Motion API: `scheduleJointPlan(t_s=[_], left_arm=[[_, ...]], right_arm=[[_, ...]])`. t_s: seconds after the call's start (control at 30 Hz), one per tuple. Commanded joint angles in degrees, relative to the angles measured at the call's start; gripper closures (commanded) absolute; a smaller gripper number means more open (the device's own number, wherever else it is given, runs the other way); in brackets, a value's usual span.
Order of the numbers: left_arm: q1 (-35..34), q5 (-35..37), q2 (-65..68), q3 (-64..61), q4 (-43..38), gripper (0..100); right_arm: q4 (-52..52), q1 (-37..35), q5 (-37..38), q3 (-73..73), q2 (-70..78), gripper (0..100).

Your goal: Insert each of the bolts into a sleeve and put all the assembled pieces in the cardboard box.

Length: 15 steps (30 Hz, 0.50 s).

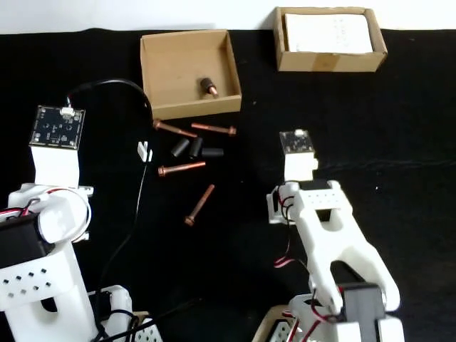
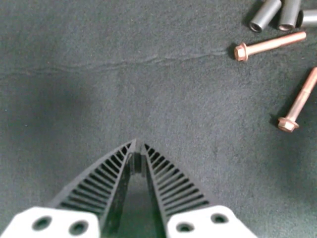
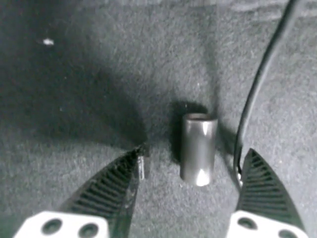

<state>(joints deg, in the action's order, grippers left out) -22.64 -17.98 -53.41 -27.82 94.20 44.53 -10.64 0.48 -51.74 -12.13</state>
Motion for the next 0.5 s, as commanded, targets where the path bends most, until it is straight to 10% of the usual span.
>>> scheduleJointPlan(t_s=[0.0, 0.23, 0.47], left_arm=[[0.6, -0.4, -0.5, 0.3, -0.7, 99], [0.6, -1.1, -0.5, 0.3, -0.7, 99], [0.5, -3.5, -0.5, 0.3, -0.7, 99]], right_arm=[[-0.8, -0.4, -0.4, 1.4, 4.6, 71.4], [-0.5, -0.5, -0.4, 4.6, 9.6, 71.9], [2.7, -0.5, -0.4, 5.1, 7.4, 96.4]])
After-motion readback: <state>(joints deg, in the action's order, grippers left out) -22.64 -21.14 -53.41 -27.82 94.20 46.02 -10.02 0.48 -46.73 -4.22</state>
